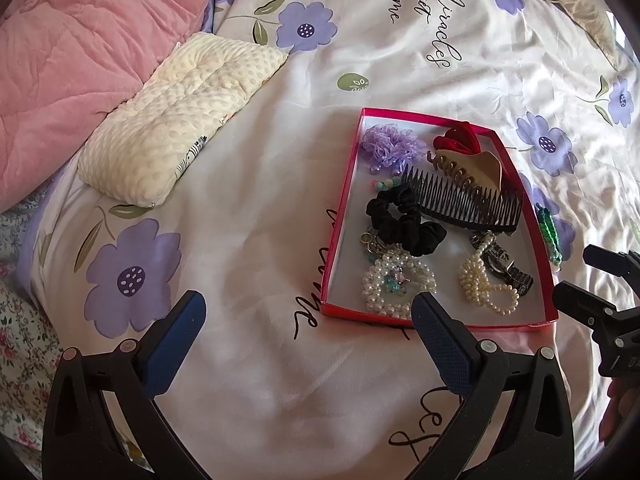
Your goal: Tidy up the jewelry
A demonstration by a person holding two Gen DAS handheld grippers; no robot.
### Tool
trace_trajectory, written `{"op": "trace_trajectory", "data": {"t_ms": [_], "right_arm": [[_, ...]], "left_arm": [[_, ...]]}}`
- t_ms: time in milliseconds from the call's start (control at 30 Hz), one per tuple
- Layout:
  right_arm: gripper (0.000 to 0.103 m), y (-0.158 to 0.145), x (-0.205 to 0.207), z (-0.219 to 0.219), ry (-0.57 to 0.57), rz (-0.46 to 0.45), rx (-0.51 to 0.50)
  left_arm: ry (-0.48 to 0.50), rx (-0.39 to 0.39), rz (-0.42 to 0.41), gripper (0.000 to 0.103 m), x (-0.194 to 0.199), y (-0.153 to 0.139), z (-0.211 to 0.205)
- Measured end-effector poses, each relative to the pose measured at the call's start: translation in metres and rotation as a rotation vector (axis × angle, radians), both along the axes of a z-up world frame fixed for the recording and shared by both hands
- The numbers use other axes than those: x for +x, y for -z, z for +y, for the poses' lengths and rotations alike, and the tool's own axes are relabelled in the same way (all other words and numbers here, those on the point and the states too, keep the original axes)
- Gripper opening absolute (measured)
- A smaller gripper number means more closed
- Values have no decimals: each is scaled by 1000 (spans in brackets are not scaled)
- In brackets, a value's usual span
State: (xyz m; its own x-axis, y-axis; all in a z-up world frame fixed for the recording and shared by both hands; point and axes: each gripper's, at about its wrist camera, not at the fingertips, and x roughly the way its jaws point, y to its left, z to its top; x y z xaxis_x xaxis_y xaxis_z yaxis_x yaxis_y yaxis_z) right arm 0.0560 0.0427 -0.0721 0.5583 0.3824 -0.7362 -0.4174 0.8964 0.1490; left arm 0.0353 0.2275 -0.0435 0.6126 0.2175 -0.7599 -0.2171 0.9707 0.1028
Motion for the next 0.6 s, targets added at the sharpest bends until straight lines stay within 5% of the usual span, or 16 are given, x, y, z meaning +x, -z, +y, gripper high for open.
{"op": "trace_trajectory", "data": {"t_ms": [600], "right_arm": [[99, 1, -2, 1, -3, -18, 16]], "left_arm": [[2, 7, -45, 103, -5, -8, -6]]}}
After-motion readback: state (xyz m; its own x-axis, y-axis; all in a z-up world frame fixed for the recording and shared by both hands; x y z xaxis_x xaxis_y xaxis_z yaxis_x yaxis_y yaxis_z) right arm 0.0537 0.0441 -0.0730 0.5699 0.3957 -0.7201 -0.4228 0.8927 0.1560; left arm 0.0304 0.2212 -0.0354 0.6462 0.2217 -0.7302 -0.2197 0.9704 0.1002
